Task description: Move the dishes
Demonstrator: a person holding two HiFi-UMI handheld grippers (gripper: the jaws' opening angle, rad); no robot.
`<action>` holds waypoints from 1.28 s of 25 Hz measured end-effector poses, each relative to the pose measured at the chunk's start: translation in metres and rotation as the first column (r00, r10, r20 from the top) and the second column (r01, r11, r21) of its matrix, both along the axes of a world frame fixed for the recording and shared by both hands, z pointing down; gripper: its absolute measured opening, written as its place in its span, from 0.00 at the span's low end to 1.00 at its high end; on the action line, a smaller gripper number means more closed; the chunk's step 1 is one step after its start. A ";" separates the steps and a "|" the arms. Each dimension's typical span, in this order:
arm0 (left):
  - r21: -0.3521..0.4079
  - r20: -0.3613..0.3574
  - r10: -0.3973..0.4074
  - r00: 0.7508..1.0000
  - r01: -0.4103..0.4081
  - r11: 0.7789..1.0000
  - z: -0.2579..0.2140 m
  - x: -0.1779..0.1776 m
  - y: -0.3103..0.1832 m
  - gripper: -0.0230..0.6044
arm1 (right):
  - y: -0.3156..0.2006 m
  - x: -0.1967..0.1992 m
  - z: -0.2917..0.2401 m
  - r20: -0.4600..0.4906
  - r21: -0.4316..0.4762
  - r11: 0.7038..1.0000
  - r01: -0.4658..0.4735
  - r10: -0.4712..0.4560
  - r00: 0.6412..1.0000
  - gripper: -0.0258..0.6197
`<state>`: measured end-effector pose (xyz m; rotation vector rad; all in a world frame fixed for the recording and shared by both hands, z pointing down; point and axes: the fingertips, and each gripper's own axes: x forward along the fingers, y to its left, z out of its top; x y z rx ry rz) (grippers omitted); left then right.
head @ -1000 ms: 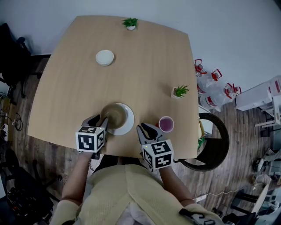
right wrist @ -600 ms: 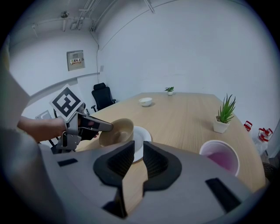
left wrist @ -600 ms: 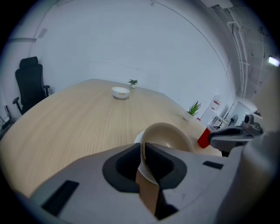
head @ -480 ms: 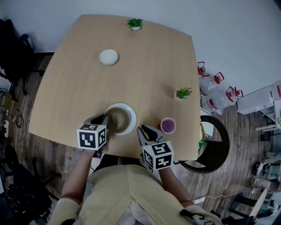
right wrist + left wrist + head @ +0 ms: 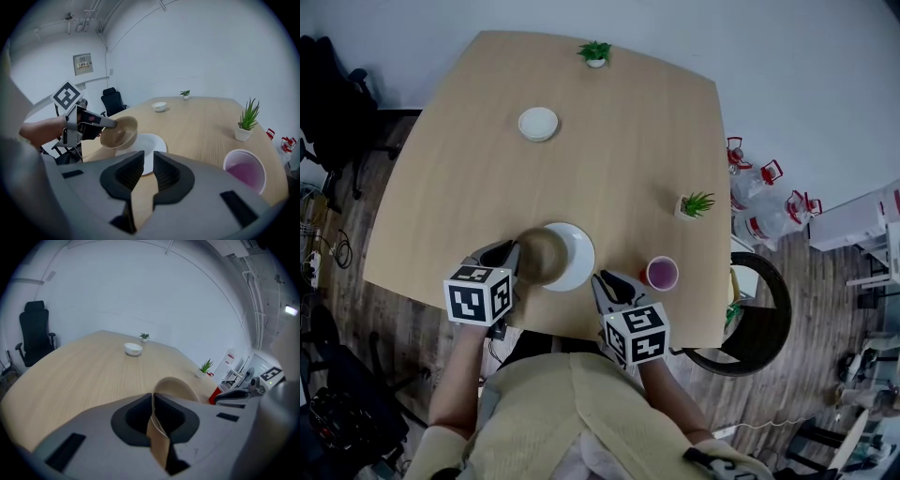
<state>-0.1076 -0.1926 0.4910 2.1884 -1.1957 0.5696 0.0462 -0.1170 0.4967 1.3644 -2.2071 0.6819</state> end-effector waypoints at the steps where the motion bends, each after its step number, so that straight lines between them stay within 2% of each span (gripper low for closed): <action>1: 0.003 0.002 -0.013 1.000 0.013 1.000 -0.002 -0.006 -0.001 0.09 | 0.000 -0.001 0.000 0.001 -0.001 1.000 0.005 -0.005 1.000 0.15; 6: 0.005 0.023 -0.110 0.994 0.110 0.994 -0.004 -0.048 -0.004 0.09 | -0.002 -0.006 0.002 -0.002 -0.008 1.000 0.029 -0.029 1.000 0.15; 14: -0.016 0.041 -0.245 0.969 0.246 0.969 0.005 -0.102 -0.003 0.09 | -0.004 -0.011 0.006 -0.006 -0.020 0.998 0.053 -0.053 0.999 0.15; 17: -0.018 0.055 -0.274 0.960 0.276 0.961 0.008 -0.117 0.000 0.09 | -0.003 -0.014 0.007 -0.007 -0.023 0.998 0.062 -0.062 0.998 0.14; 22: -0.010 0.121 -0.292 0.949 0.296 0.955 0.015 -0.133 -0.003 0.09 | -0.003 -0.018 0.011 -0.008 -0.035 0.996 0.076 -0.077 0.997 0.14; 32: -0.035 0.105 -0.378 0.920 0.383 0.923 0.023 -0.168 -0.008 0.09 | 0.001 -0.022 0.014 -0.007 -0.044 0.996 0.080 -0.080 0.997 0.14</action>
